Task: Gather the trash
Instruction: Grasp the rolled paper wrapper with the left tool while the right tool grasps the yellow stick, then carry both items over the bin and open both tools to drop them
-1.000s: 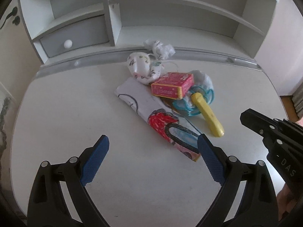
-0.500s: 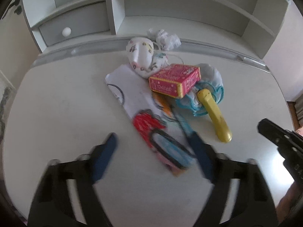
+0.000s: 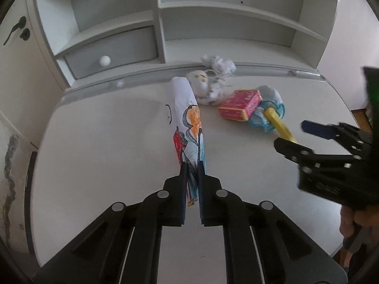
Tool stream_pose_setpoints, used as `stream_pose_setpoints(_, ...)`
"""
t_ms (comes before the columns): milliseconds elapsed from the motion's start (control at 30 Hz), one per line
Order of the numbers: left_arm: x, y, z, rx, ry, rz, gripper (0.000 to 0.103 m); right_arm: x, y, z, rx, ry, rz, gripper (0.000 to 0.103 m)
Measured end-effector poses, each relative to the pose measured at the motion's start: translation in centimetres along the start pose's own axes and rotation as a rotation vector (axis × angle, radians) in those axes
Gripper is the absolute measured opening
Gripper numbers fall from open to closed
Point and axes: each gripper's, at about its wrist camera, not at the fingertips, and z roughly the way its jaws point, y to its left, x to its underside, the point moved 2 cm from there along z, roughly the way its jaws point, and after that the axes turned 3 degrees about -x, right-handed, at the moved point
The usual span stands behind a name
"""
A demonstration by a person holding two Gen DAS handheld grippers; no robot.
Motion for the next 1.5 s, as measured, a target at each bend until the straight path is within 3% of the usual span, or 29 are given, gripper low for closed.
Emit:
stream_pose_setpoints(33,0.1,0.5,-0.2,-0.003,-0.004,-0.001,0.007,0.0,0.2,0.4,0.000,0.010,-0.004,0.046)
stream_pose_setpoints(67,0.2,0.9,-0.4,-0.001,-0.004,-0.005,0.007,0.1,0.4,0.7,0.000,0.022,-0.006,0.025)
stream_pose_setpoints(133,0.5,1.6,-0.7,-0.002,-0.006,-0.006,0.007,0.4,0.9,0.4,0.003,0.012,-0.010,0.015)
stream_pose_setpoints(333,1.6,1.7,-2.5,-0.020,-0.055,-0.005,0.006,2.0,1.0,-3.4,-0.014,-0.055,0.012,0.014)
stream_pose_setpoints(500,2.5,-1.8,-5.3,0.004,-0.120,0.054,0.006,5.3,-2.1,-8.9,0.023,-0.117,0.070,0.014)
stream_pose_setpoints(633,3.1,-7.8,-8.1,0.059,-0.197,0.132,0.006,9.2,-6.6,-14.0,0.101,-0.170,0.151,0.013)
stream_pose_setpoints(800,5.4,-17.0,-11.6,0.185,-0.254,0.246,0.006,17.0,-14.2,-21.4,0.248,-0.228,0.320,0.013)
stream_pose_setpoints(1000,10.3,-30.3,-14.6,0.381,-0.244,0.399,0.006,27.5,-22.1,-28.3,0.403,-0.258,0.514,0.011)
stream_pose_setpoints(1100,13.3,-36.7,-15.3,0.456,-0.228,0.478,0.006,32.0,-25.7,-29.8,0.445,-0.254,0.609,0.009)
stream_pose_setpoints(1267,17.7,-45.5,-15.2,0.521,-0.180,0.622,0.006,38.6,-30.0,-29.5,0.410,-0.209,0.757,0.008)
stream_pose_setpoints(1500,21.5,-52.0,-11.8,0.535,-0.063,0.712,0.006,45.3,-32.8,-26.3,0.365,-0.097,0.882,0.008)
